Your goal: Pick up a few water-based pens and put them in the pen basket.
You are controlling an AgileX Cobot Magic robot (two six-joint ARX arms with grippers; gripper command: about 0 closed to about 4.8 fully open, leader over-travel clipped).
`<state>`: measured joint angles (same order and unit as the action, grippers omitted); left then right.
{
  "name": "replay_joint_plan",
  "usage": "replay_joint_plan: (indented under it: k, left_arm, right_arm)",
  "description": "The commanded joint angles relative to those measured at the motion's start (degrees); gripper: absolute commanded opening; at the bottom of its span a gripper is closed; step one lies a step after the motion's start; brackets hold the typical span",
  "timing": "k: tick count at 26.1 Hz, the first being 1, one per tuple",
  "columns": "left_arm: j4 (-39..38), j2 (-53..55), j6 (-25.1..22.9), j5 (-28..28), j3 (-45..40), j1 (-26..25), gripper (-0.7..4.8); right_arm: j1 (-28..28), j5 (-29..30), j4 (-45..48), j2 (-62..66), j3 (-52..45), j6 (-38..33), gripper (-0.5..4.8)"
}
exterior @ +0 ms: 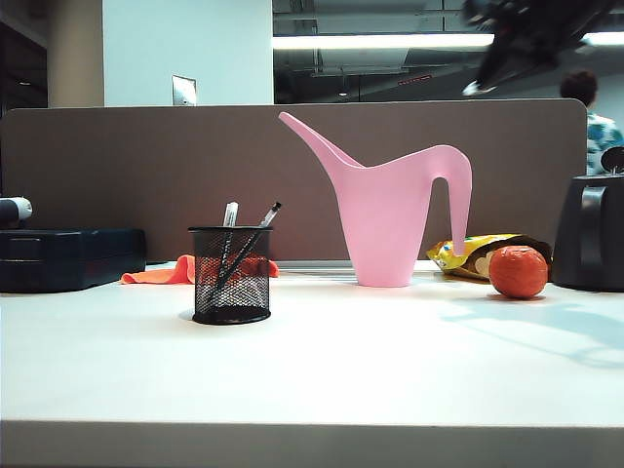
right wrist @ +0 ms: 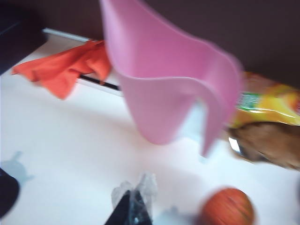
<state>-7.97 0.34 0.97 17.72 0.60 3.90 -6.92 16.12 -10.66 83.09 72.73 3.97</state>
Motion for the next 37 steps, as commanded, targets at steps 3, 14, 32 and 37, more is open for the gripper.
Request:
replay_joint_plan:
  k: [3,14,32,37]
  left_arm:
    - [0.33,0.02,-0.09,-6.43,0.11,-0.04,-0.05]
    - [0.31,0.02,-0.09,-9.29,0.09,-0.07,-0.05]
    - [0.35,0.02,0.13,-9.92,0.09,-0.04,-0.05]
    - [0.35,0.02,0.13,-9.92,0.09,-0.04,-0.04]
  right_arm:
    - [7.43,-1.70,0.04,-11.67,-11.26,0.57,-0.09]
    - [9.94,-4.00,12.02,-33.05,-35.63,0.02,-0.09]
    - [8.81,-7.21,23.69,-59.73,-64.41,-5.95,-0.09]
    - [8.83,-7.26,20.87,-65.70,-66.16,-5.92,-0.09]
